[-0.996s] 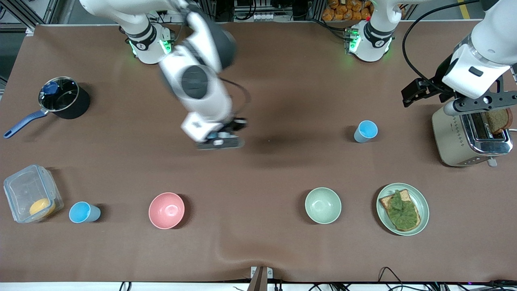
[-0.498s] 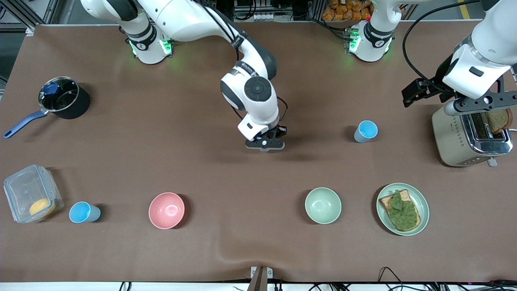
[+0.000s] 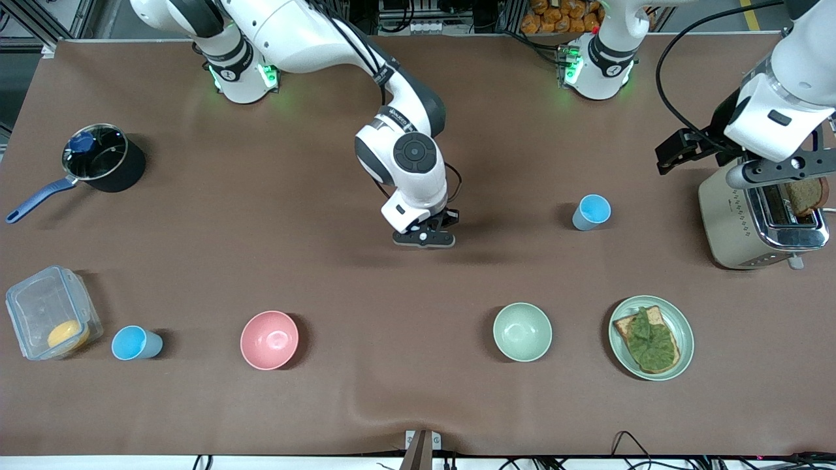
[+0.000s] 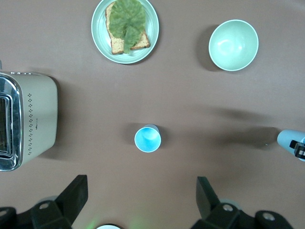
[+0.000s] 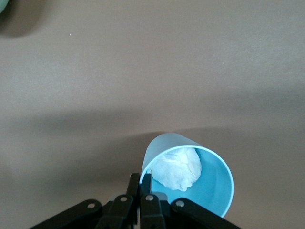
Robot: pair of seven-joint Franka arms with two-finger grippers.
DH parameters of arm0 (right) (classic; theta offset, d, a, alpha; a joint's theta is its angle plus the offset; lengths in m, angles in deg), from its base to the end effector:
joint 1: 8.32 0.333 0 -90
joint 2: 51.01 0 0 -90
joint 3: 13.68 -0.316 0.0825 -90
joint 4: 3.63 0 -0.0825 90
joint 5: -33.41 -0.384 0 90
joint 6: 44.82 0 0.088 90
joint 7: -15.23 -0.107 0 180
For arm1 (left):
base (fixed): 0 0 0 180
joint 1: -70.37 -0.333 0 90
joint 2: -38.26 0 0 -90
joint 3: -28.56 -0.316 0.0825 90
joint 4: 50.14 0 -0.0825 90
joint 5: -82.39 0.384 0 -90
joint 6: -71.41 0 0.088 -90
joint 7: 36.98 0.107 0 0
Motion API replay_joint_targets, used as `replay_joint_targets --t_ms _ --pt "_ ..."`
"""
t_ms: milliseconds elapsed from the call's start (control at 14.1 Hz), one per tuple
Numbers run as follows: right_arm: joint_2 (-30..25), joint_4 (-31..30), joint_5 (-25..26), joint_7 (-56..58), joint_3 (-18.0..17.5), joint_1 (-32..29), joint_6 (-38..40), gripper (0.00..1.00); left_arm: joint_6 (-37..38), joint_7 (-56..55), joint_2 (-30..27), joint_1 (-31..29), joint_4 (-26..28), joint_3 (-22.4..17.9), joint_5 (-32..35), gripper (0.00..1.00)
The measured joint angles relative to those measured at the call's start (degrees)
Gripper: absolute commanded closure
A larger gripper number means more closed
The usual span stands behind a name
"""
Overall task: Stack blue cups with both arms
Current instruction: 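Carry the blue cup with the right gripper to the table's middle, then lower the blue cup onto the table and open the right gripper, then return the right gripper to rest while the left gripper reaches the other cup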
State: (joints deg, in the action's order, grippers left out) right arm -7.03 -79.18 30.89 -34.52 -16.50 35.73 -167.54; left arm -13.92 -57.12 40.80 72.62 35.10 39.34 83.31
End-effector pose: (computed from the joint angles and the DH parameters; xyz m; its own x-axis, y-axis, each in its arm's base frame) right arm 0.5159 0.5408 0.2843 0.9960 -0.0868 -0.0197 -0.0882 -0.9921 -0.0887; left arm 0.5466 -0.1220 0.6321 0.9915 0.1251 -0.0367 0.1243 -0.9920 -0.0217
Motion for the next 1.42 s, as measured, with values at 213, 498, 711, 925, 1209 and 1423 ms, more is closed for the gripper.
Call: replay_joint_targets --t_ms 213,498,711,925,1209,1423 --pt "0.00 0.07 0.02 0.00 -0.20 0.46 0.74 0.42 0.00 -0.01 0.00 0.40 -0.02 1.02 0.00 0.00" --pt "-0.01 0.24 0.03 0.00 -0.12 0.47 1.48 0.31 0.00 -0.01 0.00 0.02 -0.02 0.83 -2.06 0.00" --pt "-0.45 2.95 0.04 0.00 0.26 -0.21 8.21 0.28 0.00 -0.01 0.00 0.18 -0.02 1.06 -2.34 0.00" --pt "-2.92 6.01 0.03 1.70 0.35 -2.79 13.30 0.02 0.00 -0.01 0.16 0.32 0.02 1.07 -2.34 0.00" --pt "-10.80 6.13 0.09 8.64 0.79 -9.85 19.13 0.00 -0.78 -0.01 1.62 0.16 0.78 0.65 -1.80 0.00" --pt "-16.41 3.51 0.02 21.91 1.03 -19.91 21.01 0.00 -0.87 -0.01 2.89 1.17 3.81 0.87 1.17 0.00"
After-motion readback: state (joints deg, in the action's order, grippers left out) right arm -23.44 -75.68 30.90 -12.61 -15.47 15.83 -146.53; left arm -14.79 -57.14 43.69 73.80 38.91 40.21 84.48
